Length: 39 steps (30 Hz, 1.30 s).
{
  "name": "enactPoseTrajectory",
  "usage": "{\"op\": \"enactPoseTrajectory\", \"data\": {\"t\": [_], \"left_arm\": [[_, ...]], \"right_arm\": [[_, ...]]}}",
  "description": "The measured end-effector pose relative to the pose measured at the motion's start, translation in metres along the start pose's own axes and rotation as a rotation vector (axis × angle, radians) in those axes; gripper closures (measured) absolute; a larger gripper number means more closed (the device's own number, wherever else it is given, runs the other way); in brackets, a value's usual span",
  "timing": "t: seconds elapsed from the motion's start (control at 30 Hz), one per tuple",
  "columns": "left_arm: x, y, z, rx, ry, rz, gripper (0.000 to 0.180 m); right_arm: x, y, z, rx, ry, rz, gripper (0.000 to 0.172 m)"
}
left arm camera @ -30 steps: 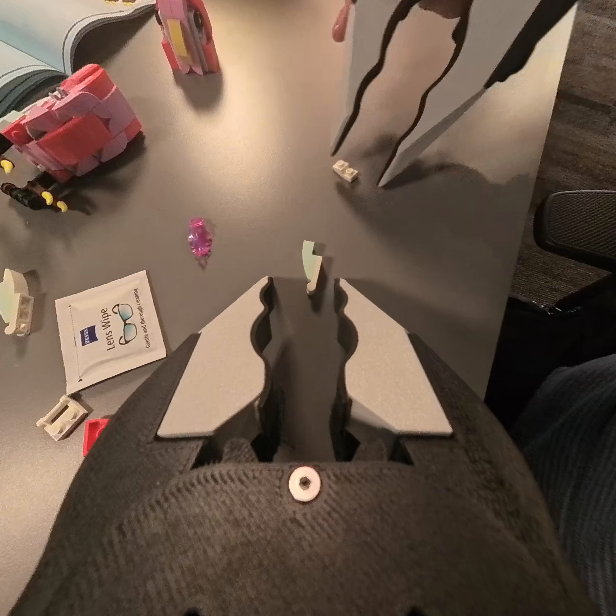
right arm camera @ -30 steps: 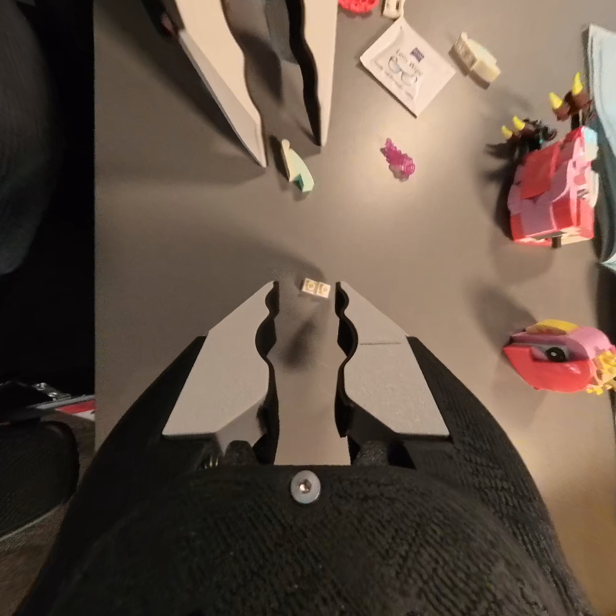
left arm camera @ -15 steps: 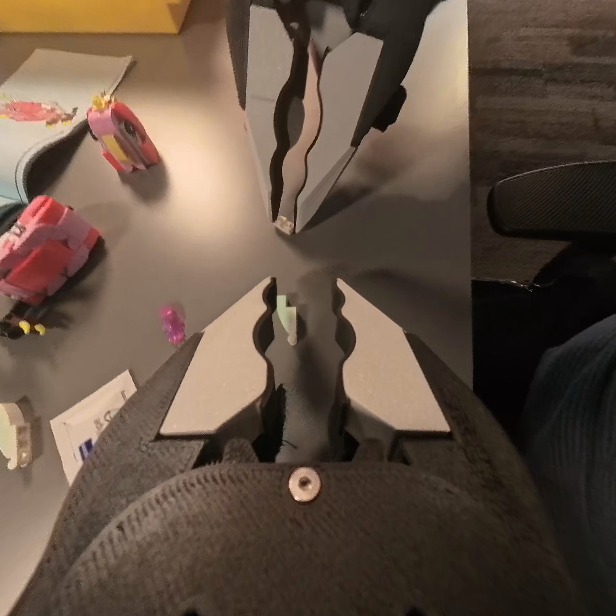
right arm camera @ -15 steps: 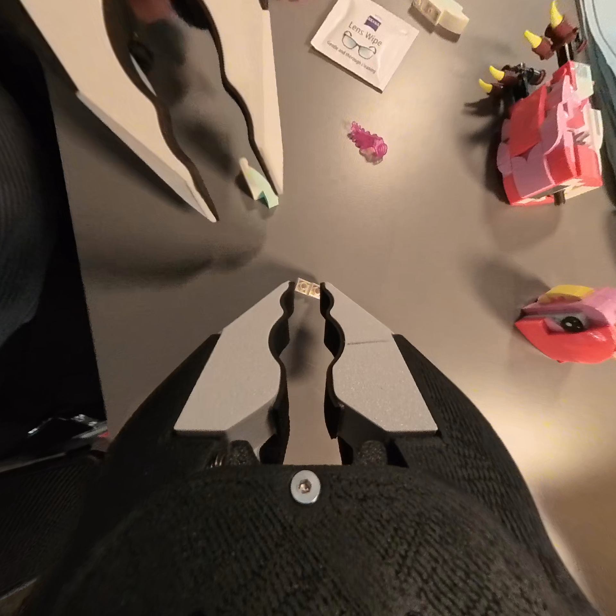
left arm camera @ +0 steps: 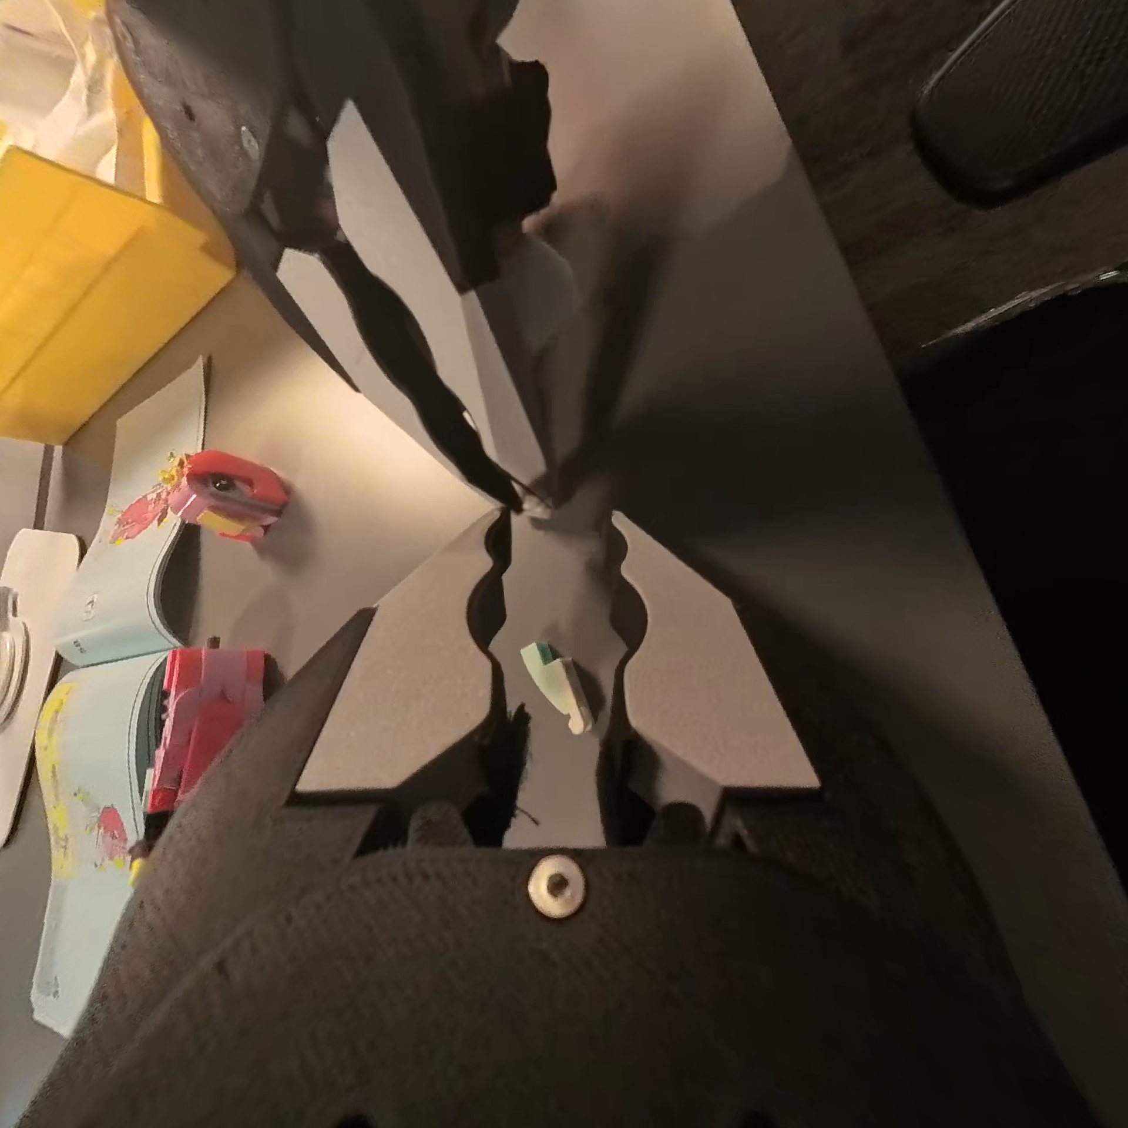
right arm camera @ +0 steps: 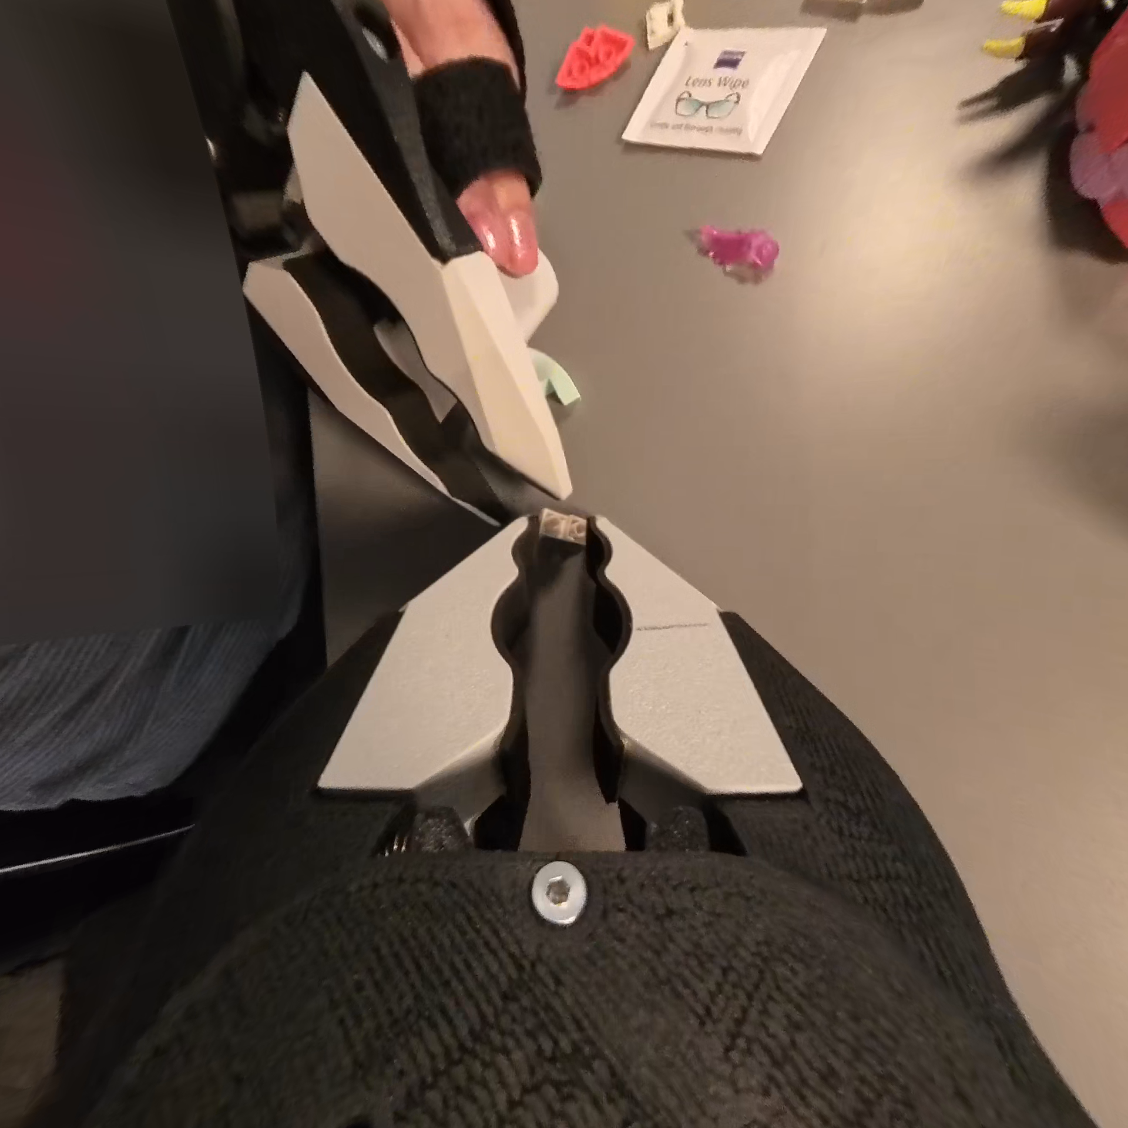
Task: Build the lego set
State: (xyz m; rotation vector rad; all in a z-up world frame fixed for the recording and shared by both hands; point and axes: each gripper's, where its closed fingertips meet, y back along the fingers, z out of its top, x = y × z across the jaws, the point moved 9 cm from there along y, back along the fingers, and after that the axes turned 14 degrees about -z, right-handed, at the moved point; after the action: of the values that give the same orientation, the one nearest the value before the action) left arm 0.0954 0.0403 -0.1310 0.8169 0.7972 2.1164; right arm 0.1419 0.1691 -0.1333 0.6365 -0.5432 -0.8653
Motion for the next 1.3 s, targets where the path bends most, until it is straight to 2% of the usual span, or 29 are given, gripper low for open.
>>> {"op": "enactPoseTrajectory", "data": {"t": [0.37, 0.5, 0.67, 0.73, 0.8, 0.9, 1.0, 1.17, 1.3], "left_arm": [[0.009, -0.008, 0.008, 0.029, -0.024, 0.018, 0.167], [0.011, 0.008, 0.007, -0.066, 0.035, 0.095, 0.175], [0.021, 0.030, -0.004, -0.292, 0.260, 0.026, 0.177], [0.023, 0.034, -0.007, -0.335, 0.304, 0.004, 0.178], [0.023, 0.035, -0.008, -0.333, 0.323, -0.002, 0.178], [0.017, 0.033, -0.012, -0.294, 0.345, -0.020, 0.178], [0.014, 0.037, -0.023, -0.230, 0.340, 0.071, 0.177], [0.013, 0.050, -0.035, -0.305, 0.410, 0.083, 0.174], [0.014, 0.055, -0.041, -0.352, 0.444, 0.079, 0.171]], "right_arm": [[-0.006, 0.003, -0.005, -0.073, -0.124, 0.069, 0.158], [-0.001, 0.012, 0.004, -0.220, -0.163, 0.055, 0.162], [0.012, 0.019, 0.023, -0.358, 0.053, -0.183, 0.152], [0.017, 0.021, 0.028, -0.379, 0.161, -0.268, 0.149], [0.019, 0.020, 0.030, -0.374, 0.219, -0.317, 0.145], [0.021, 0.015, 0.029, -0.310, 0.227, -0.290, 0.147], [0.018, 0.007, 0.020, -0.186, 0.207, -0.305, 0.146], [0.020, -0.009, 0.007, -0.060, 0.168, -0.317, 0.155], [0.020, -0.014, 0.009, -0.050, 0.121, -0.349, 0.165]]}}
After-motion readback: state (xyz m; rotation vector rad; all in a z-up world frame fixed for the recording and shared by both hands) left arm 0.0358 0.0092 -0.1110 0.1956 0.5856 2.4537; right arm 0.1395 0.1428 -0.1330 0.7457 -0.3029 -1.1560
